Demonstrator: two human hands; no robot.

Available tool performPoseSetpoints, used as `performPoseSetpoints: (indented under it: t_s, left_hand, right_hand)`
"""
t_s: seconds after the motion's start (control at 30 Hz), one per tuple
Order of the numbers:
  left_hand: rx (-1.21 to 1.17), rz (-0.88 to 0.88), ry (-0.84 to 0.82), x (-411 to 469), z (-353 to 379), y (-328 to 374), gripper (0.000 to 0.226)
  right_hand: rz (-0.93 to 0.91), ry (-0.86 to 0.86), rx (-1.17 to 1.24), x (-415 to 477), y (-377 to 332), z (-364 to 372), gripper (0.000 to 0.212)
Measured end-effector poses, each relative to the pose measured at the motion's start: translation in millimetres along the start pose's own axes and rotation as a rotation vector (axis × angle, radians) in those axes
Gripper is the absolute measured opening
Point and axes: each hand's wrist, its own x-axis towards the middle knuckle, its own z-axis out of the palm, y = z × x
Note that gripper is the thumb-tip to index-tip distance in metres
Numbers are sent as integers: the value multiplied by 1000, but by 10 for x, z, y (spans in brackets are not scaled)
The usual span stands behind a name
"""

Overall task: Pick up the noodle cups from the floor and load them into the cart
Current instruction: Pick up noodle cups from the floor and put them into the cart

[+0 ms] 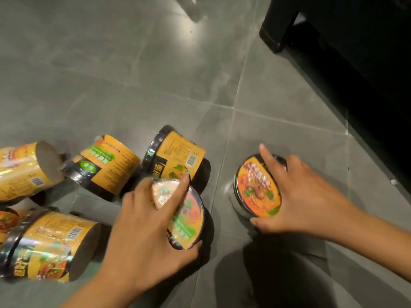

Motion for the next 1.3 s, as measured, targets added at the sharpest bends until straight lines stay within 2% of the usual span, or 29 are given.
performPoseSetpoints:
  t_s: [0.17,0.33,0.53,0.67,0.83,0.9,1.07,1.3]
  left_hand:
    - [-37,-108,69,-110,-241,36,107]
    - [-127,-200,42,-478,-436,269,110]
    - [-131,-252,28,-899,-1000,577,110]
    - [-96,-234,12,-1036,-1758,924,109]
    - [-110,-220,25,-1088,-3086,1532,110]
    - [-106,-234,49,-1082,-3593,1765,111]
    - [-149,-256,127,-1193,-4785,2426,113]
    - [-126,-198,84,-1636,-5851,3290,109]
  right_hand:
    - [-33,118,0,-158,-157,-161,137]
    - [-35,-1,116,-712,-358,-12,139]
    - [3,26,201,-1351,-540,-234,139]
    - [62,60,227,-1770,-550,-938,138]
    - [181,52,296,-2364,-505,-2224,139]
    - [202,83,326,-2579,-487,-2725,138]
    - [234,27,371,-3267,-505,-3969,134]
    - [250,167,482,-4462,-415,-4825,134]
